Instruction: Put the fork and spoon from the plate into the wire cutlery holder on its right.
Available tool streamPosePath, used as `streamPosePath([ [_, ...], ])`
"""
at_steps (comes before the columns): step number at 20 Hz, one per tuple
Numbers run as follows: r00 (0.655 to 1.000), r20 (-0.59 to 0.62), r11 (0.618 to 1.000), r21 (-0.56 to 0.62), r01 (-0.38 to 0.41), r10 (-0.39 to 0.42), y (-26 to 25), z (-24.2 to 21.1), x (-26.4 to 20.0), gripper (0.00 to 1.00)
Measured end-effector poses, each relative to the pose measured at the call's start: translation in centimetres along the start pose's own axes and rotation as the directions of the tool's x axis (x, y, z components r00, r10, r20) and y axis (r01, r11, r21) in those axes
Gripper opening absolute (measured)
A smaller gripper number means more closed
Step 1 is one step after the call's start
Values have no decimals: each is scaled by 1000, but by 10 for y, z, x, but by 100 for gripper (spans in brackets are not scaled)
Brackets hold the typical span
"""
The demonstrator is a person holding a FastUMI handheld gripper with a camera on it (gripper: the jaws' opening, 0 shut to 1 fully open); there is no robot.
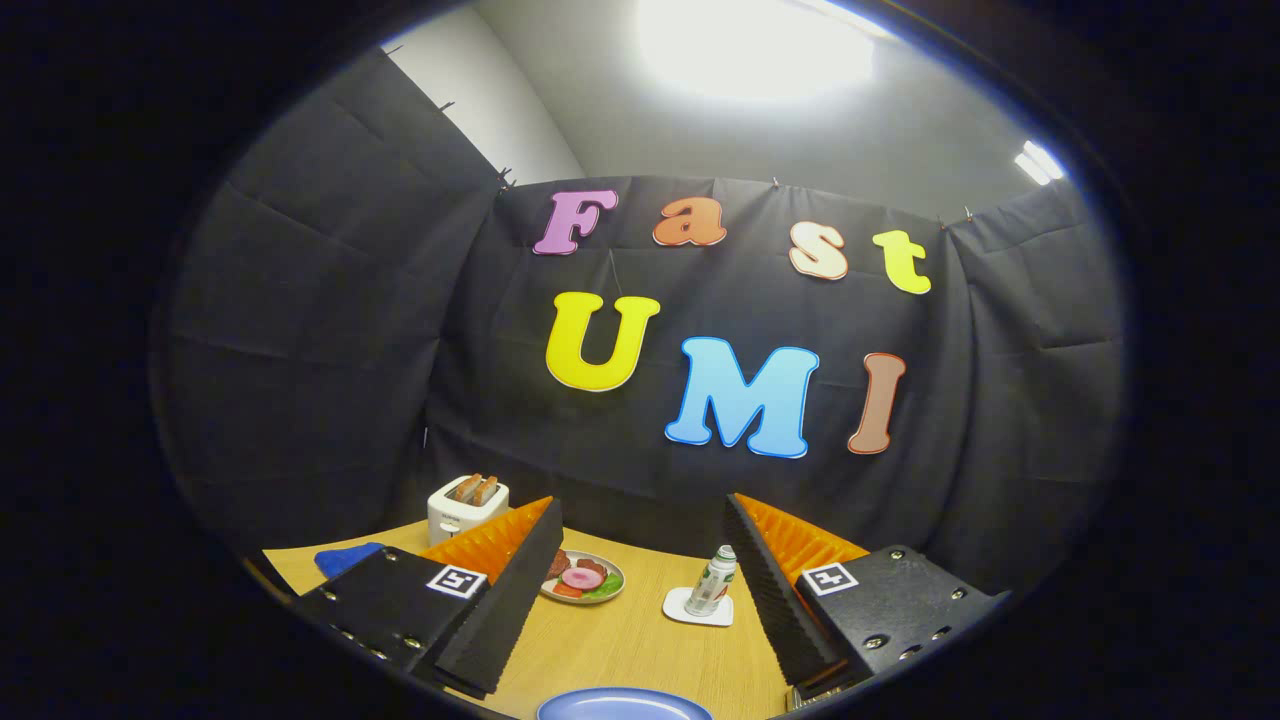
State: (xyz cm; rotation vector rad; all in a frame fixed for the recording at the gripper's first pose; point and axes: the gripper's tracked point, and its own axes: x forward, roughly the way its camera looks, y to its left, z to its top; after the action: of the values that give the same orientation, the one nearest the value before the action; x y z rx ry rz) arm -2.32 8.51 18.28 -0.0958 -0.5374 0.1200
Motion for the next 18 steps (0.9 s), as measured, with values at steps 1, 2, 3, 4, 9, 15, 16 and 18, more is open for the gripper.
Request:
streamPosePath([
  [1, 1000, -2, 1000, 2, -6, 6, 3, -2, 2, 99],
  [2, 1000, -6, 1000, 7, -12, 12, 8, -4, 3, 99],
  [3, 1000, -10, 1000, 15, -21, 21, 13, -6, 4, 99],
  [4, 999, -17, 999, 26, -32, 32, 19, -10, 4, 99],
  [9, 994, -49, 989, 114, -93, 99, 60, -18, 4, 99],
  [15, 986, -8, 980, 114, -164, 166, 85, -1, -1, 99],
  [16, 985, -7, 980, 110, -168, 170, 85, 0, -3, 99],
  [18, 985, -8, 980, 100, -171, 173, 86, 1, -4, 99],
])
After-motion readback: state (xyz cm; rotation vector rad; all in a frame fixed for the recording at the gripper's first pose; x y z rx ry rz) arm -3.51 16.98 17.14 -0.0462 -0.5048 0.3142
